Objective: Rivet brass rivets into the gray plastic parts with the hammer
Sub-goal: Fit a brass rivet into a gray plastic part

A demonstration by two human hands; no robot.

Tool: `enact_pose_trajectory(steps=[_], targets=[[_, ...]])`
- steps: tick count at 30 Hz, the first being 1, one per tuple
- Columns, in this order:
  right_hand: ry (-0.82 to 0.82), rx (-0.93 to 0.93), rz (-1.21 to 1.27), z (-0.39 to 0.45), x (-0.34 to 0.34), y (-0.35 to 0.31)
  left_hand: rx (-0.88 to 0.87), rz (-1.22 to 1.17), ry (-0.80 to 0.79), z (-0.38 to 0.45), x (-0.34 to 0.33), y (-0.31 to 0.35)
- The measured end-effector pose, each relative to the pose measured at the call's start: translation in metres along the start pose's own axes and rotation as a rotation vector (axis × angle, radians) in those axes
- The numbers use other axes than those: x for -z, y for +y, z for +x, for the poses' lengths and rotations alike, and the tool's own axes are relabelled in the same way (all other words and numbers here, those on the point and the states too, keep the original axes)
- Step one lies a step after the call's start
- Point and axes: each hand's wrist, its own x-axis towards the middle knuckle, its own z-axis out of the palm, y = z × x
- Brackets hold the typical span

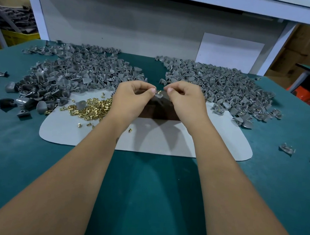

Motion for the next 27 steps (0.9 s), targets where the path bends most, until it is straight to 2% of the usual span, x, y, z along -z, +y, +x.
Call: enact_pose_trajectory(steps=[9, 14, 17, 21, 27], targets=[[0.001, 0.023, -0.068, 0.001, -0.002, 0.003, -0.023, -0.020, -0.042, 0.000, -0.001, -0.007], [0.019, 0.060, -0.179, 0.002, -0.007, 0.004, -0.055, 0.165, -0.003, 0.006, -0.002, -0.014], [0.028, 0.035, -0.145, 0.002, -0.008, 0.003, -0.064, 0.252, 0.012, 0.005, 0.000, -0.014], [0.033, -0.007, -0.046, 0.001, -0.005, 0.003, -0.068, 0.299, 0.010, 0.003, 0.000, -0.011], [0.027, 0.068, -0.183, 0.004, -0.012, 0.006, -0.092, 0.370, 0.020, 0.003, 0.000, -0.008]])
